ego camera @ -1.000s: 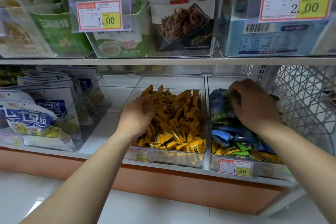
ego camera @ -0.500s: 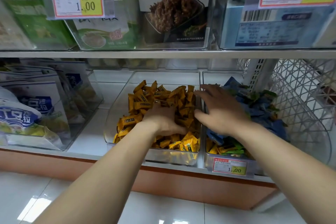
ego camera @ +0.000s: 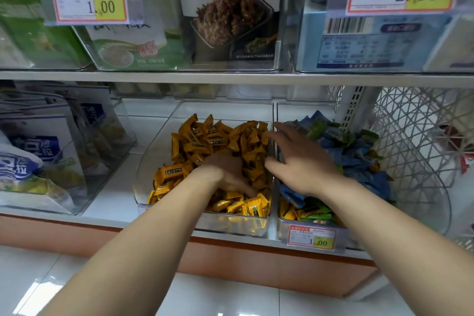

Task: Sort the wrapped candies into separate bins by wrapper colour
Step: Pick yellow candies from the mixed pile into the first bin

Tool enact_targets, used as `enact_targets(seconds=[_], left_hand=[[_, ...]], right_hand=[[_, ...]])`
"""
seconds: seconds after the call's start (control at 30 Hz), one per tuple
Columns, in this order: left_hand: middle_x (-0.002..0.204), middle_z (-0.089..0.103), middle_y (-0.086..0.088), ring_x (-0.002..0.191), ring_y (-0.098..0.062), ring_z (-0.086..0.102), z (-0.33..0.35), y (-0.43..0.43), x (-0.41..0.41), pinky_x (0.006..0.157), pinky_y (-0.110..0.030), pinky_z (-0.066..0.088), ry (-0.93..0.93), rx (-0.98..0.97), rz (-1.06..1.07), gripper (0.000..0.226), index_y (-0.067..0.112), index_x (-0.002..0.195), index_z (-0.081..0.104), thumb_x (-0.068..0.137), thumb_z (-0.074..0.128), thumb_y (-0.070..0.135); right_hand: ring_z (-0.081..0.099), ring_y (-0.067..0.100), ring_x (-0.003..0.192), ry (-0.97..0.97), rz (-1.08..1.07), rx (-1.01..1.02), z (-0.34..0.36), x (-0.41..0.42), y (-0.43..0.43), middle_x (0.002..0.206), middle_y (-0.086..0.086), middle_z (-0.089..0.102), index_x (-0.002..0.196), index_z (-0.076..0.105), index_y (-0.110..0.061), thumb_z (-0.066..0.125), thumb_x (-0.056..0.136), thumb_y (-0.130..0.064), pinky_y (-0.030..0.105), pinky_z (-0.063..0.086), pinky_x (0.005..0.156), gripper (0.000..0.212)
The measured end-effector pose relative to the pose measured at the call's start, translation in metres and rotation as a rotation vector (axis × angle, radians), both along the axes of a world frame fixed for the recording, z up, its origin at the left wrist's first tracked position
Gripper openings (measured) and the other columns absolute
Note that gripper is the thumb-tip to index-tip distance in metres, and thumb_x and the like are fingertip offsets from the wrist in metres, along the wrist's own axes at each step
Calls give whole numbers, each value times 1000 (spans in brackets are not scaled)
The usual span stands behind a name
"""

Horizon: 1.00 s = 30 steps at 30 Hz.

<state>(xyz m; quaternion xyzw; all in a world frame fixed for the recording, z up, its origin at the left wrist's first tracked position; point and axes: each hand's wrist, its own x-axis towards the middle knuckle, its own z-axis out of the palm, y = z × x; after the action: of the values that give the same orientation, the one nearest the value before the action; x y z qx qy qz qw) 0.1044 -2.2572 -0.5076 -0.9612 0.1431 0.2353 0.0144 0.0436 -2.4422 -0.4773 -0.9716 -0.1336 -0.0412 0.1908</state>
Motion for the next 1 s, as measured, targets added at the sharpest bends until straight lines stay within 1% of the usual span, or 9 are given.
enact_targets(seconds=[0.07, 0.13, 0.23, 0.3, 0.43, 0.6, 0.77, 0.9, 1.0], left_hand=[[90, 65, 2, 79, -14, 63, -1, 3, -1, 65, -28, 54, 38, -70, 44, 70, 14, 104, 64, 66, 72, 73], [96, 66, 2, 85, -15, 64, -2, 6, -2, 64, -25, 49, 96, -154, 96, 77, 14, 114, 60, 65, 74, 72], [134, 57, -1, 118, -21, 55, 0, 10, -3, 83, -26, 42, 173, -357, 124, 87, 24, 141, 47, 71, 74, 67], [142, 51, 1, 121, -16, 48, -1, 11, -3, 91, -24, 36, 276, -538, 157, 80, 28, 144, 44, 76, 76, 56], [115, 55, 15, 109, -8, 49, -5, 16, -5, 86, -22, 38, 367, -733, 224, 45, 41, 118, 53, 80, 77, 40], [113, 70, 5, 111, -18, 60, 3, 26, -5, 93, -34, 42, 277, -881, 344, 51, 35, 112, 68, 65, 79, 50], [102, 77, -2, 95, -19, 74, 21, 44, -10, 73, -33, 59, 315, -1207, 466, 18, 31, 92, 79, 76, 81, 39], [112, 74, -10, 101, -27, 72, 32, 65, -15, 79, -41, 60, 288, -1316, 509, 64, 18, 122, 65, 68, 86, 43], [117, 72, -10, 108, -29, 69, 37, 79, -20, 96, -46, 53, 181, -1314, 544, 65, 22, 126, 62, 67, 87, 32]], right_hand=[[25, 23, 146, -5, 3, -2, 0, 0, 0, 163, -11, 12, 148, 31, -36, 42, 86, -59, 41, 33, 107, 67], [26, 23, 145, -15, 1, -1, 0, 1, 0, 162, -11, 14, 147, 33, -36, 40, 84, -60, 42, 34, 106, 68], [26, 23, 145, -22, -3, -6, 0, 1, 1, 161, -12, 13, 146, 33, -37, 44, 86, -60, 43, 33, 108, 66], [26, 23, 144, -20, -3, -6, -1, 2, 1, 161, -11, 14, 146, 33, -37, 45, 86, -59, 44, 32, 108, 65], [28, 23, 143, -24, -6, -1, 0, 2, 0, 160, -10, 16, 144, 37, -35, 46, 86, -59, 41, 33, 105, 63], [30, 24, 142, -17, -13, -13, 0, 3, 1, 159, -9, 19, 143, 39, -36, 39, 81, -64, 43, 32, 107, 68], [31, 24, 141, -21, -17, -10, 1, 2, 2, 159, -11, 18, 143, 38, -38, 35, 78, -67, 42, 33, 106, 71], [30, 24, 143, -7, -8, -1, 2, 1, 0, 160, -12, 17, 142, 39, -40, 42, 84, -63, 42, 35, 105, 63], [29, 23, 144, -3, -6, -2, 2, 1, -1, 161, -13, 16, 139, 42, -42, 47, 88, -60, 41, 35, 105, 55]])
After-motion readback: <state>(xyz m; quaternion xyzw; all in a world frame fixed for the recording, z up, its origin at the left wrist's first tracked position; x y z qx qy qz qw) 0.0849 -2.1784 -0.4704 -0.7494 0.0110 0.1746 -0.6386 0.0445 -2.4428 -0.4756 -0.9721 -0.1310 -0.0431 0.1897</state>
